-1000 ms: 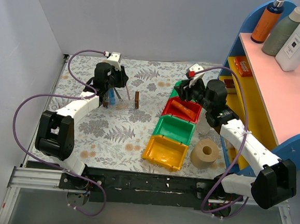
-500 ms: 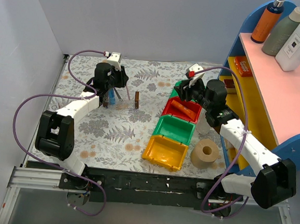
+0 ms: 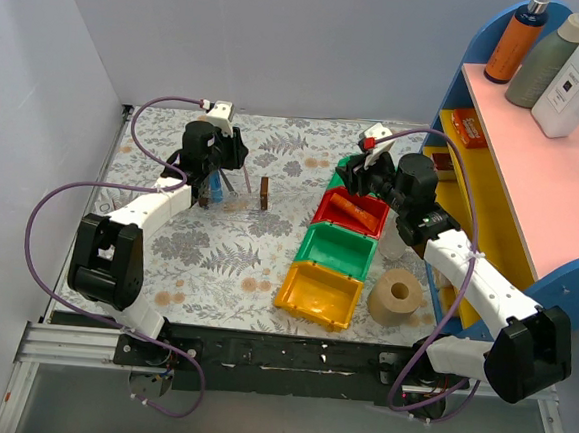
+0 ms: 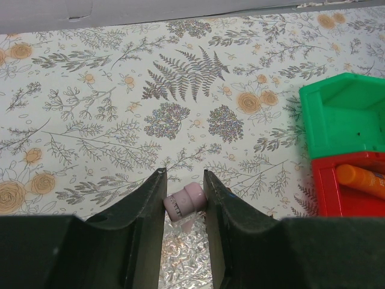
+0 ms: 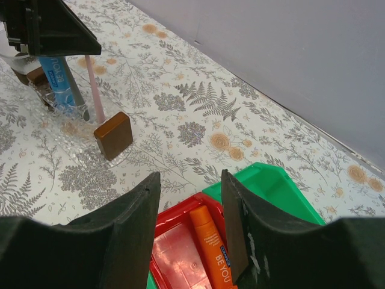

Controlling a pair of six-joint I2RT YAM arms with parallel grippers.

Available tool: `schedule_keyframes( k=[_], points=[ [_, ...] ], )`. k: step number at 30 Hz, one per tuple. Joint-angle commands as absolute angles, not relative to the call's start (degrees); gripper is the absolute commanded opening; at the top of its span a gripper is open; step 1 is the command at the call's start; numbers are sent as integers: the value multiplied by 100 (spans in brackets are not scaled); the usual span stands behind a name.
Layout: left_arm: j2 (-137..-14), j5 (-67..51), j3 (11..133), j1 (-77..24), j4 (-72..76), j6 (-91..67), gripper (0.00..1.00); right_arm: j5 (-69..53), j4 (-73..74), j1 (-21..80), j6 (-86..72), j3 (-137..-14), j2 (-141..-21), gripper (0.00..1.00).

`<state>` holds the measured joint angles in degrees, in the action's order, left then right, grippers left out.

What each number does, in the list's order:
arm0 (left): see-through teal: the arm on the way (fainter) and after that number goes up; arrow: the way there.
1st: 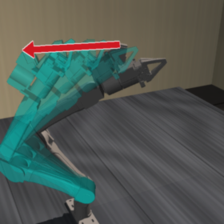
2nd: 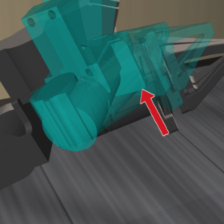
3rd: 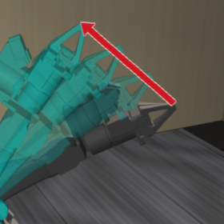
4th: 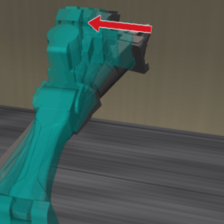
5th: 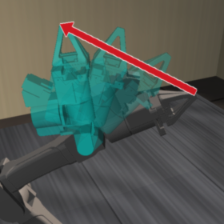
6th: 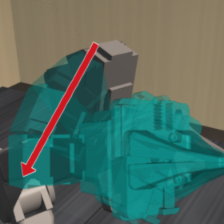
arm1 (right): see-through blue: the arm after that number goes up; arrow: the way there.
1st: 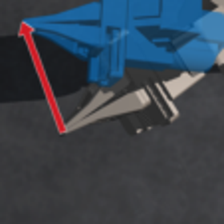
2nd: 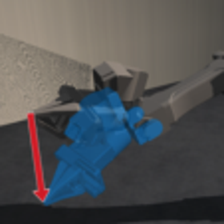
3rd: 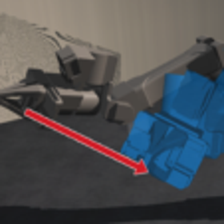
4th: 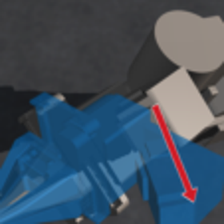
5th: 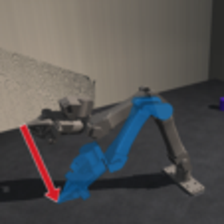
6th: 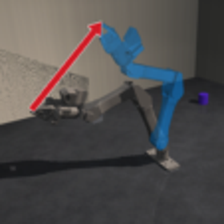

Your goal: Prepare toiletry sets of a toothbrush and toothpaste on the tray

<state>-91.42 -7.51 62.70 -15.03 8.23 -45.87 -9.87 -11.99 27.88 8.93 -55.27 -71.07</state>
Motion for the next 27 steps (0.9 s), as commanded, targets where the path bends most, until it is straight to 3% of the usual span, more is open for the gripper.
schedule_keyframes(
  k=[1, 27],
  points=[
    [-8930, -756, 6249, -1529, 800, -4597, 0, -1037, -1406, 2804, 826, -5590, -7110, 52],
    [-8877, -448, 6196, -1740, 668, -4324, 0, -1028, -1371, 2804, 826, -5651, -7233, 53]
  ],
)
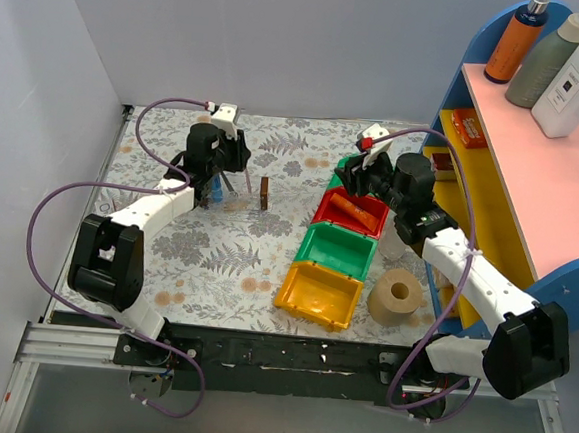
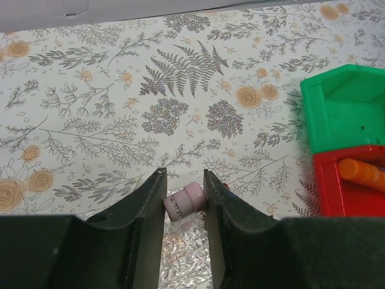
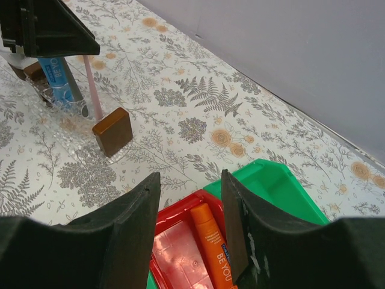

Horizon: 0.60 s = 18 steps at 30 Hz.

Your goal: Prepare toiletry sets of a toothbrush and toothpaste on the tray

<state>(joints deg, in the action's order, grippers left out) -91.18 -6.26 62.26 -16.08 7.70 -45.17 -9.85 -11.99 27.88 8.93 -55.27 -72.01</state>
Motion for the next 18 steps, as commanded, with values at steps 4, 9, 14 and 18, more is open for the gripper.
schedule_keyframes(
  k=[4, 9, 14, 18],
  points=[
    [-8956, -396, 6205, -1784, 659, -4280, 0, -1028, -1362, 2804, 844, -5634, -7268, 53],
    [-9070, -378, 6266, -1793, 563, -4306, 0, -1011, -1354, 2804, 844, -5642, -7295, 53],
    [-9123, -404, 6319, -1793, 536, -4377, 12, -1011, -1345, 2804, 844, -5669, -7321, 54],
    [-9132, -404, 6328, -1793, 545, -4403, 27, -1011, -1336, 2804, 844, -5669, -7339, 54]
  ],
)
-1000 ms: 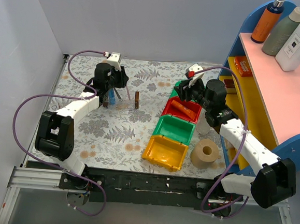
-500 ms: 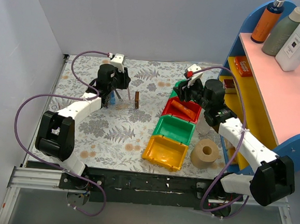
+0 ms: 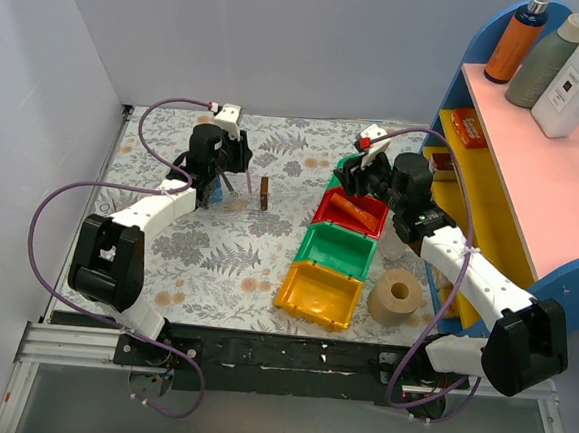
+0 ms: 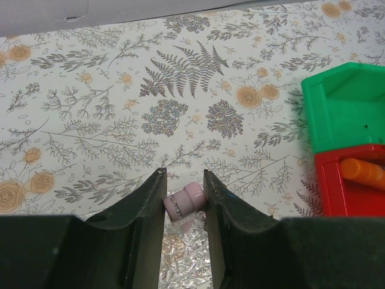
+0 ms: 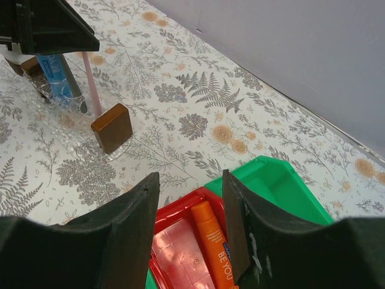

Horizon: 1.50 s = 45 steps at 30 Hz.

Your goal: Prepare toiletry sets of a toothbrush and toothpaste on the tray

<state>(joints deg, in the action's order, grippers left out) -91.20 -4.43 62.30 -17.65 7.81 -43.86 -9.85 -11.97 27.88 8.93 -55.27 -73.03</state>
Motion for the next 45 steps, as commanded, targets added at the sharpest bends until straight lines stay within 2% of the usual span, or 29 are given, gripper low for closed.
schedule_keyframes(
  k=[1, 5, 11, 24, 30, 45],
  points=[
    [-9123, -404, 6337, -1793, 554, -4412, 31, -1011, -1327, 2804, 844, -5686, -7348, 54],
    [-9123, -413, 6363, -1793, 554, -4412, 43, -1002, -1310, 2804, 844, -5695, -7365, 54],
    [-9079, -325, 6390, -1793, 562, -4403, 55, -1011, -1301, 2804, 844, -5713, -7383, 55],
    [-9000, -290, 6425, -1793, 598, -4403, 73, -1037, -1292, 2804, 844, -5748, -7392, 55],
    [-8842, -334, 6267, -1793, 756, -4395, 98, -1037, -1301, 2804, 844, -5730, -7383, 56],
    [-8376, -308, 6020, -1767, 1037, -4430, 98, -1247, -1406, 2725, 554, -5722, -7348, 58]
  ],
)
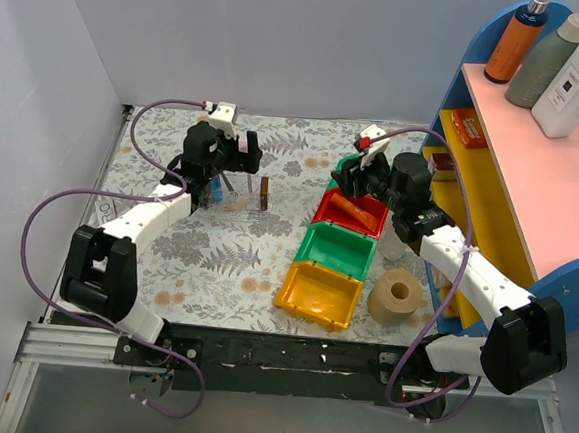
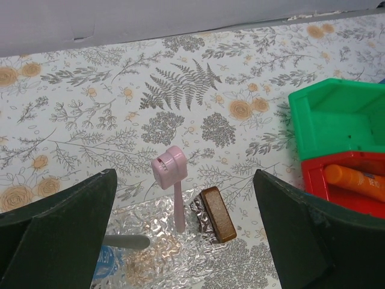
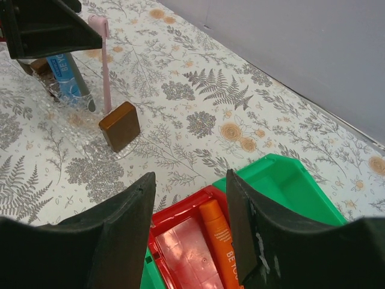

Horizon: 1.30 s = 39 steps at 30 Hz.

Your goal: Prepare toiletry sets of a toothbrush and toothpaste on the tray

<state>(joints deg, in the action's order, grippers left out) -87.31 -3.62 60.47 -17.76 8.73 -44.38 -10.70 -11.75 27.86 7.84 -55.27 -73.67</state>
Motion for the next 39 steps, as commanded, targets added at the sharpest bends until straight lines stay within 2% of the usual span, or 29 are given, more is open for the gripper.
schedule_keyframes(
  k=[1, 16, 24, 32, 39],
  points=[
    [-8359, -334, 6029, -1732, 1020, -4569, 98, -1283, -1424, 2664, 449, -5730, -7348, 58],
    [-7673, -914, 5827, -950, 1187, -5299, 98, -1239, -1029, 2022, -430, -5924, -7444, 59],
    [-7085, -1450, 5494, 456, 1204, -6011, 98, -1160, -861, 1767, -598, -5933, -7304, 59],
    [-6549, -678, 5704, 905, 194, -5933, 98, -871, -765, 1740, -440, -5880, -6909, 59],
    [-5204, -274, 5212, 905, 431, -5450, 98, -668, -1194, 1749, -264, -5503, -6267, 59]
  ],
)
